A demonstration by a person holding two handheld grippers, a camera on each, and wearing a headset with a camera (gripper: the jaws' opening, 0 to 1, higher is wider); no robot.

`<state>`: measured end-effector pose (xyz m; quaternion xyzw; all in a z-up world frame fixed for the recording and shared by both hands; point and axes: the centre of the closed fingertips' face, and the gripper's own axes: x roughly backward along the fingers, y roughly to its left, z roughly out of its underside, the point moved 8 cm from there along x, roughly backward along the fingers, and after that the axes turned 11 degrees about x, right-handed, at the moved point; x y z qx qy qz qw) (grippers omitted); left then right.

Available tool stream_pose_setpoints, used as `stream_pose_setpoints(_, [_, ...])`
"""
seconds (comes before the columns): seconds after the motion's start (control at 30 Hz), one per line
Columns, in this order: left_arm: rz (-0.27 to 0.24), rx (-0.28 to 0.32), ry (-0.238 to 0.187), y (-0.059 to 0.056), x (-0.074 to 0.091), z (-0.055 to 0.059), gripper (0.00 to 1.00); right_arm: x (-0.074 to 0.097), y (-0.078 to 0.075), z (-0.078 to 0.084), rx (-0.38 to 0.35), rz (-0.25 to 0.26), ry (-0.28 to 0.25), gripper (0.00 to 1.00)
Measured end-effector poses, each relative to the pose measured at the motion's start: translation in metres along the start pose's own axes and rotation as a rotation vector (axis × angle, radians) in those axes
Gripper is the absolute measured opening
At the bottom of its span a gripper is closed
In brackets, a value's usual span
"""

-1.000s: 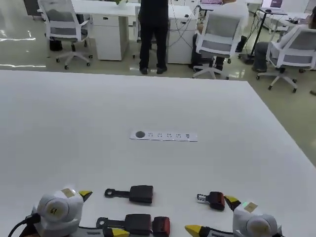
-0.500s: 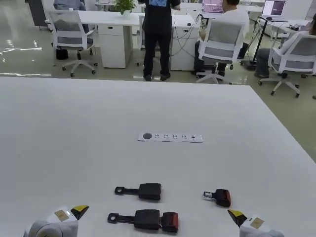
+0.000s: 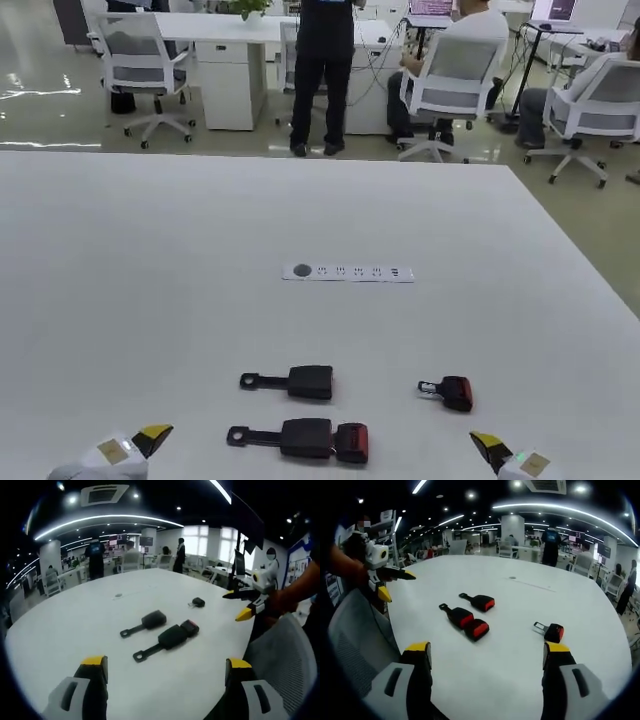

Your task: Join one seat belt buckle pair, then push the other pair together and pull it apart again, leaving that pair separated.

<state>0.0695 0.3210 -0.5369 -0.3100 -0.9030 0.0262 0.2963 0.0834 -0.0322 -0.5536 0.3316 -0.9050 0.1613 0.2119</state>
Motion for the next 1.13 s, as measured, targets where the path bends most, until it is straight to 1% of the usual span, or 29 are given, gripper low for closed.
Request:
stream_pose_setpoints(0.03, [-0.004,0.009,-0.021,-0.001,0.001,-0.002,1.00,0.001,-0.001,-0.001,0.014,0.013,0.001,0.94])
stream_pose_setpoints(0.07, [-0.006,0.008,-0.025,0.001,0.002,-0.002,1.00,0.002,-0.001,-0.001,0.018,0.022,-0.002,0.93])
stream_pose_setpoints(0.1, [-0.022,0.000,-0.022,0.003,0.002,-0.002,1.00,0.002,-0.001,-0.001,0.019,0.028,-0.007,0.93])
stream_pose_setpoints(0.13, [-0.032,0.001,-0.029,0.006,0.003,-0.002,1.00,0.002,-0.002,-0.002,0.021,0.040,-0.012,0.94])
stream_pose_setpoints(0.17, [-0.037,0.023,-0.051,0.008,0.005,-0.003,1.00,0.004,-0.003,-0.003,0.024,0.055,-0.012,0.95])
stream_pose_setpoints(0.2, [-0.041,0.045,-0.055,0.008,0.006,-0.005,1.00,0.005,-0.004,-0.003,0.020,0.063,-0.013,0.95])
stream_pose_setpoints(0.23, [-0.041,0.050,-0.059,0.009,0.007,-0.005,1.00,0.006,-0.004,-0.004,0.007,0.063,-0.020,0.95])
stream_pose_setpoints(0.3, [-0.050,0.039,-0.065,0.011,0.009,-0.005,1.00,0.006,-0.002,-0.003,-0.015,0.047,-0.015,0.95])
stream_pose_setpoints(0.33, [-0.051,0.041,-0.068,0.013,0.011,-0.005,1.00,0.007,-0.002,-0.003,-0.012,0.050,-0.010,0.95])
stream_pose_setpoints(0.4, [-0.062,0.037,-0.071,0.014,0.011,-0.004,1.00,0.009,-0.002,-0.004,-0.003,0.060,-0.021,0.93])
stream_pose_setpoints(0.43, [-0.064,0.031,-0.069,0.014,0.011,-0.003,1.00,0.009,-0.002,-0.004,-0.007,0.057,-0.023,0.94])
stream_pose_setpoints(0.47, [-0.065,0.027,-0.065,0.014,0.012,-0.002,1.00,0.010,-0.002,-0.003,-0.004,0.060,-0.015,0.94])
stream_pose_setpoints(0.53, [-0.068,0.038,-0.063,0.015,0.012,0.000,1.00,0.012,-0.003,-0.003,-0.014,0.049,-0.012,0.93])
stream_pose_setpoints(0.6, [-0.068,0.040,-0.067,0.013,0.012,-0.001,1.00,0.014,-0.005,-0.003,0.003,0.059,-0.009,0.93])
stream_pose_setpoints(0.63, [-0.071,0.043,-0.066,0.013,0.012,0.000,1.00,0.015,-0.007,-0.003,-0.001,0.058,-0.013,0.93])
stream_pose_setpoints(0.67, [-0.072,0.049,-0.069,0.012,0.012,0.000,1.00,0.016,-0.009,-0.003,-0.008,0.060,-0.015,0.94])
stream_pose_setpoints(0.73, [-0.083,0.072,-0.075,0.012,0.014,-0.001,1.00,0.016,-0.010,-0.003,-0.001,0.066,-0.008,0.94])
stream_pose_setpoints(0.77, [-0.089,0.073,-0.072,0.013,0.014,-0.001,1.00,0.016,-0.012,-0.002,-0.007,0.066,-0.010,0.94])
stream_pose_setpoints(0.8, [-0.095,0.074,-0.059,0.014,0.015,0.000,1.00,0.016,-0.012,-0.002,-0.011,0.068,-0.010,0.94])
stream_pose_setpoints(0.83, [-0.093,0.077,-0.060,0.014,0.016,-0.001,1.00,0.016,-0.014,-0.001,-0.002,0.075,-0.009,0.95])
stream_pose_setpoints(0.87, [-0.089,0.084,-0.073,0.013,0.019,-0.004,1.00,0.016,-0.014,-0.001,0.007,0.077,-0.014,0.95])
stream_pose_setpoints(0.9, [-0.083,0.093,-0.081,0.013,0.020,-0.007,1.00,0.016,-0.014,-0.002,0.005,0.075,-0.015,0.94])
stream_pose_setpoints(0.93, [-0.070,0.099,-0.094,0.010,0.021,-0.011,1.00,0.016,-0.015,-0.002,0.002,0.076,-0.011,0.95])
stream_pose_setpoints(0.97, [-0.060,0.097,-0.104,0.008,0.022,-0.013,1.00,0.016,-0.016,-0.003,-0.003,0.084,-0.002,0.97])
stream_pose_setpoints(1.0, [-0.072,0.083,-0.099,0.009,0.022,-0.013,1.00,0.016,-0.015,-0.003,-0.013,0.079,-0.007,0.98])
stream_pose_setpoints(1.03, [-0.086,0.068,-0.088,0.011,0.023,-0.013,1.00,0.015,-0.016,-0.004,-0.018,0.075,-0.012,0.97])
stream_pose_setpoints(1.1, [-0.077,0.084,-0.100,0.012,0.023,-0.015,1.00,0.014,-0.019,-0.004,0.000,0.089,-0.007,0.98])
stream_pose_setpoints(1.13, [-0.076,0.087,-0.102,0.013,0.022,-0.015,1.00,0.014,-0.020,-0.004,-0.013,0.088,-0.012,0.98])
